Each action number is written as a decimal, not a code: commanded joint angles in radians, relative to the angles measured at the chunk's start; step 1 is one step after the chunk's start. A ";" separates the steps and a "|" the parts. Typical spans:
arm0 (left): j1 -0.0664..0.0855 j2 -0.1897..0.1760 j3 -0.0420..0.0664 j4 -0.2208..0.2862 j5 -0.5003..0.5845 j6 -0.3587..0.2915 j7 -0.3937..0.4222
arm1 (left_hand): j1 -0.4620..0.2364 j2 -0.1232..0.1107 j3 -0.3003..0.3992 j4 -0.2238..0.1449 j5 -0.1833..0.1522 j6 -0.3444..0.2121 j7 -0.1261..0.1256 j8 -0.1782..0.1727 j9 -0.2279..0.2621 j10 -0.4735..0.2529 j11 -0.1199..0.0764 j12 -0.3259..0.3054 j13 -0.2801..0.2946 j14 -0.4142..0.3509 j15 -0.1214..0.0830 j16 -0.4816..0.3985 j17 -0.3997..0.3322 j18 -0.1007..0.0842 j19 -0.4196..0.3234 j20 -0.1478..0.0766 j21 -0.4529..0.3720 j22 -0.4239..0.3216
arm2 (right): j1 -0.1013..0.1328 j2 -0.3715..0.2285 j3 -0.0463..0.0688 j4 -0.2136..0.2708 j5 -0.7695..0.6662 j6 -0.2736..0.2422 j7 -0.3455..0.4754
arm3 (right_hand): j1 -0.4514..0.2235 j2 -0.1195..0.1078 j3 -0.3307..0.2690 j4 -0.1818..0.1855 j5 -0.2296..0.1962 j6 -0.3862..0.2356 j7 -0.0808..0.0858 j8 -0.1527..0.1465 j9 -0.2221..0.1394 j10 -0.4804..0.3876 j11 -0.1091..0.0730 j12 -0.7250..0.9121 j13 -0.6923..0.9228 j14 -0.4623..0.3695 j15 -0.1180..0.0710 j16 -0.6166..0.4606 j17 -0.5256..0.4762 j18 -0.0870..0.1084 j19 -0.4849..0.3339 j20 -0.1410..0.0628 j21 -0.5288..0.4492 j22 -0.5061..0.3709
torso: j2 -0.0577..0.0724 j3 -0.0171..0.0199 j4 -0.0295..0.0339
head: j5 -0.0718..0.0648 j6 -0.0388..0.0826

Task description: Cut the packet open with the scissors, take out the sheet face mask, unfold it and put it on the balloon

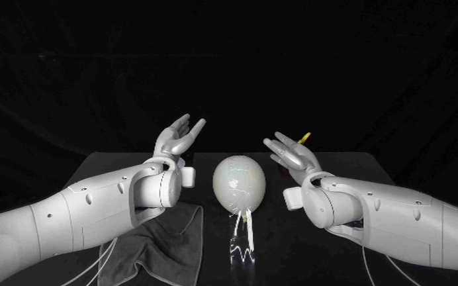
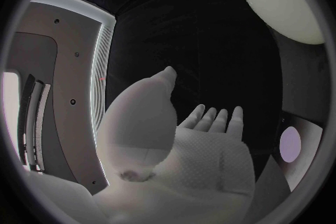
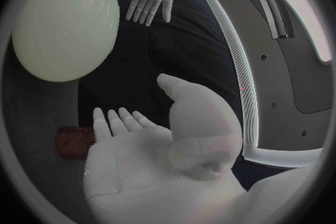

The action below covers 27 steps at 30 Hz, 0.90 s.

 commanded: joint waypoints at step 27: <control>0.002 -0.085 -0.002 0.074 0.057 0.154 0.041 | 0.111 0.031 0.061 -0.012 0.009 0.524 0.134 0.258 0.130 0.693 0.045 0.136 0.048 0.664 -0.012 0.242 0.160 0.070 0.501 0.014 0.242 0.107 | 0.031 -0.109 -0.025 0.075 -0.205 0.001 0.032 | 0.179 -0.028 0.122 -0.142 0.048 0.468 0.159 0.170 0.135 0.676 0.023 0.072 0.043 0.633 0.012 0.171 0.105 0.016 0.427 0.019 0.194 0.086 | 0.001 -0.0008 -0.0012 | -0.027 -0.010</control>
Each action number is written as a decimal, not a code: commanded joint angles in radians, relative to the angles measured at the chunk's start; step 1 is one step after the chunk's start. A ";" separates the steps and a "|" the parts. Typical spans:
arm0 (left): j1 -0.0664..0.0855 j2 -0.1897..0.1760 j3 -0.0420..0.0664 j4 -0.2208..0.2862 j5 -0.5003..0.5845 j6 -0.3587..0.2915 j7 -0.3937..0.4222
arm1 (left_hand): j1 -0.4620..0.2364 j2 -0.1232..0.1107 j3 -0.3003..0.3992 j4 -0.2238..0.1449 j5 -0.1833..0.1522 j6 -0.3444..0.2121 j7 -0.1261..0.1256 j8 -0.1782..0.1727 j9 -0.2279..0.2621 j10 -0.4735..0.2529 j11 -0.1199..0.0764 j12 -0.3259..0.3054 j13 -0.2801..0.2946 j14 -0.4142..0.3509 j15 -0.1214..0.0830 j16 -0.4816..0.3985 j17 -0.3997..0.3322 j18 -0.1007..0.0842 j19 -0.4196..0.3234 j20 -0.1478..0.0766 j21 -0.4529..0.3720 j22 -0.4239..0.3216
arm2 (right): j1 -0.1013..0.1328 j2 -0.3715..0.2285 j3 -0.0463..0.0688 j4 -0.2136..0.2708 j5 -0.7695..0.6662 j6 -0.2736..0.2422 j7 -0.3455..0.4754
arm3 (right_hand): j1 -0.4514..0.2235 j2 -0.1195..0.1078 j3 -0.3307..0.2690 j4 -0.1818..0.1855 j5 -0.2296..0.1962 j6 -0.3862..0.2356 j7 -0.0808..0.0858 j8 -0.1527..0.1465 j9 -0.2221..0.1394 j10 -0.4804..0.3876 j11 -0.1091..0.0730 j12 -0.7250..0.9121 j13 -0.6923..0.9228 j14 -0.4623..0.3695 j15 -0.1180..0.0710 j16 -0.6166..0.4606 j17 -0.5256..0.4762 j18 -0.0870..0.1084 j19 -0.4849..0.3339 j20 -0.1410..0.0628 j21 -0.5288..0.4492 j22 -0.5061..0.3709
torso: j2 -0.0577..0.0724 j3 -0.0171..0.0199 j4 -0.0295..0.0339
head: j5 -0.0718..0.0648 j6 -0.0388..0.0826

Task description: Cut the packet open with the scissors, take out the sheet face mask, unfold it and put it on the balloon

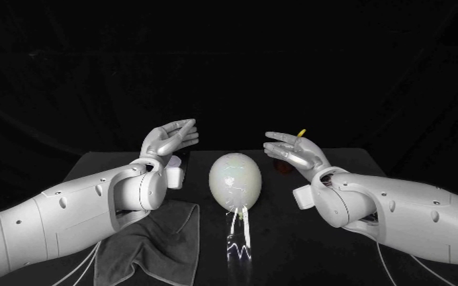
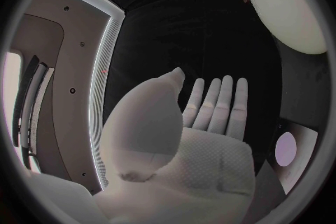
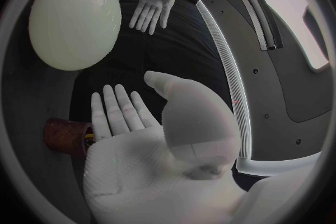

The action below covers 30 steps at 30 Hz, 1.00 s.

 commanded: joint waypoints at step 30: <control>0.001 -0.115 -0.003 0.133 -0.008 0.203 0.017 | 0.015 -0.076 0.086 -0.014 0.004 0.207 0.023 0.003 -0.003 0.308 -0.093 -0.022 -0.006 0.356 -0.122 0.203 0.136 0.083 0.293 -0.089 0.222 0.090 | 0.252 -0.169 0.004 -0.174 -0.832 0.179 -0.251 | 0.081 -0.091 -0.003 -0.203 -0.039 0.490 0.023 0.074 0.045 0.544 -0.140 -0.023 0.012 0.941 -0.216 0.856 0.691 0.019 0.711 -0.180 0.984 0.692 | 0.008 0.0036 -0.0027 | -0.070 0.005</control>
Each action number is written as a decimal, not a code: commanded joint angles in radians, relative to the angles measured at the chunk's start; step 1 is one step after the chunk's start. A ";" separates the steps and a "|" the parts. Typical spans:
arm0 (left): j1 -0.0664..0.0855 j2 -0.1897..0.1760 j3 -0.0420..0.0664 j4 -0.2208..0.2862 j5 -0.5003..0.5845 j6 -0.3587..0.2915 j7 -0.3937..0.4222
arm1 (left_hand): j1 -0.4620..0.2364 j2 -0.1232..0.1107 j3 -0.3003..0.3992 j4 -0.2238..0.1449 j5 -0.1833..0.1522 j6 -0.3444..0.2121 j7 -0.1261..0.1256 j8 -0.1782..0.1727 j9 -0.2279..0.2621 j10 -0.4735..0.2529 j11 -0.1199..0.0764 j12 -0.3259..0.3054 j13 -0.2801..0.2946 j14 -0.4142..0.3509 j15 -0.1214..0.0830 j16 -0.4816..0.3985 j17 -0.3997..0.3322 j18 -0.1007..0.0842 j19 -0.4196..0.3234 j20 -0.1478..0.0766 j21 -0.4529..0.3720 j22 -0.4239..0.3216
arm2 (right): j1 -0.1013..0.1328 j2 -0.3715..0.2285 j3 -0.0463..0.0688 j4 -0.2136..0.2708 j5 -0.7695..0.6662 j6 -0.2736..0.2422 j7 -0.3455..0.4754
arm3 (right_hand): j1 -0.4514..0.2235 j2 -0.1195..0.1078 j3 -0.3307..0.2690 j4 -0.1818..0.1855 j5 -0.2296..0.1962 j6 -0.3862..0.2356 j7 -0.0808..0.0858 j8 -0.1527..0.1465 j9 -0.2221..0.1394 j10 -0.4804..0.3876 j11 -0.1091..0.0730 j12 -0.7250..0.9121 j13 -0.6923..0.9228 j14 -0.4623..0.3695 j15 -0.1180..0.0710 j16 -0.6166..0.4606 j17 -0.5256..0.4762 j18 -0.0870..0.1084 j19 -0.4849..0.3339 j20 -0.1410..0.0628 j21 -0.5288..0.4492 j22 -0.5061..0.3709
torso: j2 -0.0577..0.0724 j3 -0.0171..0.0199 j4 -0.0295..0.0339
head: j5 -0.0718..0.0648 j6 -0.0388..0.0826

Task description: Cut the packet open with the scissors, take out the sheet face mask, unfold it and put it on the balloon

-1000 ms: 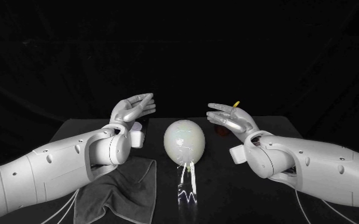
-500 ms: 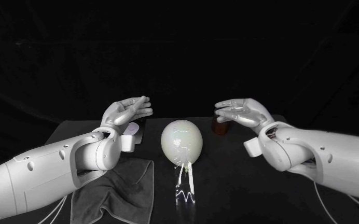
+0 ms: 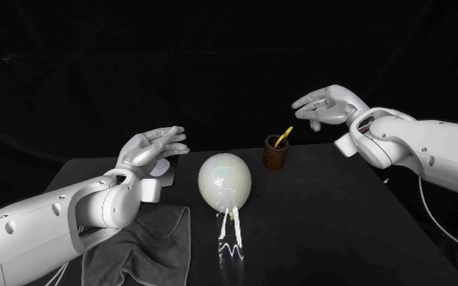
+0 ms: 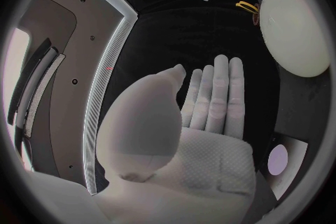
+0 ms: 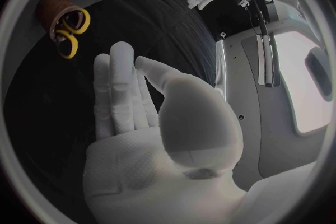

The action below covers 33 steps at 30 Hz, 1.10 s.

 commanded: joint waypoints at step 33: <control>0.003 -0.020 0.001 0.050 -0.012 0.047 0.012 | 0.002 -0.010 0.006 -0.004 0.004 0.008 0.001 -0.009 -0.003 0.010 0.000 -0.016 -0.001 0.014 -0.003 0.016 0.013 0.011 0.013 -0.008 0.017 0.007 | -0.014 0.190 -0.013 -0.252 -0.928 0.055 -0.164 | 0.059 -0.029 -0.047 0.027 -0.129 -0.053 -0.024 -0.073 0.001 -0.260 0.028 0.003 -0.002 0.024 0.039 0.468 0.448 -0.035 0.137 0.031 0.133 0.232 | 0.046 0.0160 0.0051 | -0.025 0.024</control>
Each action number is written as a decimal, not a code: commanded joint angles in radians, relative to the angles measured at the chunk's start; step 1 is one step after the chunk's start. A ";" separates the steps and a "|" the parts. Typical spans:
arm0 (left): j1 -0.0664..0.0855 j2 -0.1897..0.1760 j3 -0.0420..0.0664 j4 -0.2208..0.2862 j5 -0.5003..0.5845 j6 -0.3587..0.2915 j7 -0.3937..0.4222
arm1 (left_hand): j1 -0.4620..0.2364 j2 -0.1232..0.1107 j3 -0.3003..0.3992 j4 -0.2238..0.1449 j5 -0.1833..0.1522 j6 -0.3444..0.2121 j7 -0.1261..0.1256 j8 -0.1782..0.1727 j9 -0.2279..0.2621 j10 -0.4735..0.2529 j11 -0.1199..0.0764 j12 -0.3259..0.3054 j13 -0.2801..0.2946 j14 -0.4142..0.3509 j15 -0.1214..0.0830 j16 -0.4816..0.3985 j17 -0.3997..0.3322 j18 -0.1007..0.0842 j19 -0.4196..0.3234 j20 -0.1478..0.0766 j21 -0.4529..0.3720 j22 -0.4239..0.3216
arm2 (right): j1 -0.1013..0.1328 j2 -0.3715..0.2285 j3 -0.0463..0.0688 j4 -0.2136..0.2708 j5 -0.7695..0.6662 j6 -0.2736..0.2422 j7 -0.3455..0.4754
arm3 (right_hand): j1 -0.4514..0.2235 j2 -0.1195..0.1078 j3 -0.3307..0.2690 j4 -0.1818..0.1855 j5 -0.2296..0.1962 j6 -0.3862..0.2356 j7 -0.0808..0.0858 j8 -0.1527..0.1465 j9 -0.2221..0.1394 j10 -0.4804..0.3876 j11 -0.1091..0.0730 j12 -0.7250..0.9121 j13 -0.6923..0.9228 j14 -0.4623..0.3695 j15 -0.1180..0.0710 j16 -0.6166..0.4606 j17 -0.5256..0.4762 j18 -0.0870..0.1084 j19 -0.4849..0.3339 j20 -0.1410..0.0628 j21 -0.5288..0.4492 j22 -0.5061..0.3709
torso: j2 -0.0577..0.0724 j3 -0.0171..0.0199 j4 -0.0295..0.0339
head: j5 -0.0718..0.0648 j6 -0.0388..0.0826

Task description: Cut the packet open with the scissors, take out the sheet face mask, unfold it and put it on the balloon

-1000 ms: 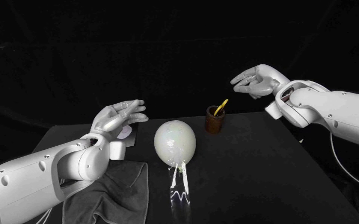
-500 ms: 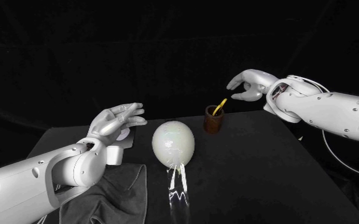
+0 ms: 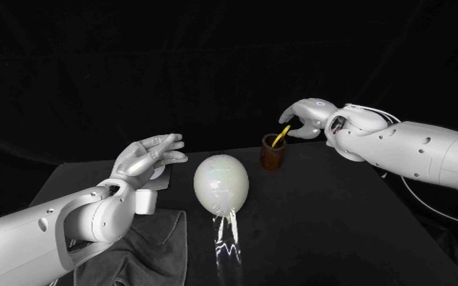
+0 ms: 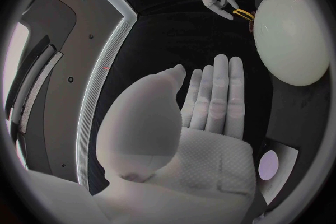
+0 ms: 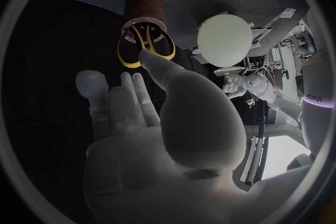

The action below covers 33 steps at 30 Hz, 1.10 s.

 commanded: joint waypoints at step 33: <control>0.002 -0.005 0.001 -0.004 -0.005 0.017 0.004 | 0.003 -0.007 0.007 -0.002 0.004 0.009 0.004 -0.007 -0.002 0.008 0.001 -0.010 -0.001 0.005 -0.003 0.006 0.005 0.013 0.005 -0.003 0.007 0.003 | -0.015 0.027 -0.001 -0.034 -0.056 -0.132 -0.023 | -0.039 0.091 0.171 0.125 -0.084 0.180 -0.044 0.124 0.097 0.338 -0.076 0.055 0.012 0.041 -0.059 0.105 0.116 -0.039 0.159 -0.047 0.155 0.265 | 0.007 0.0007 -0.0003 | -0.002 -0.008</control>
